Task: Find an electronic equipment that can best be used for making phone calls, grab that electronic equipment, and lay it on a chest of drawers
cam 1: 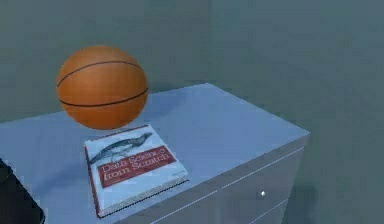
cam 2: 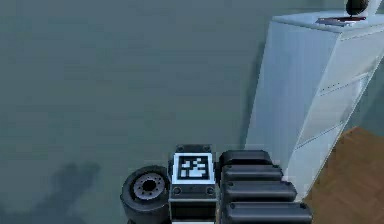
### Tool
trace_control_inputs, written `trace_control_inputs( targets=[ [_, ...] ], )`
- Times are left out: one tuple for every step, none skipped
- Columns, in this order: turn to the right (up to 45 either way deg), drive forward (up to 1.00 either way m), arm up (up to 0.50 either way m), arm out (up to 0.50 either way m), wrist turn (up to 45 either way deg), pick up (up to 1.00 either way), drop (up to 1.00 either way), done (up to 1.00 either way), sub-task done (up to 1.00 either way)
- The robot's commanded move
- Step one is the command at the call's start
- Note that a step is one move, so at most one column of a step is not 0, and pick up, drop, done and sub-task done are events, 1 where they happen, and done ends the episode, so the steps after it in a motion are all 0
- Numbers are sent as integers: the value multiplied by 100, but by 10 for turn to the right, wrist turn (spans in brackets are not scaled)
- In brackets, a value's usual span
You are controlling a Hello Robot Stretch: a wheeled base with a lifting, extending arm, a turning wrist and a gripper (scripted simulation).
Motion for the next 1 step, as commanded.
trace_control_inputs(
  targets=[
    [450, 0, 0, 0, 0, 0, 0, 0, 0]
  ],
)
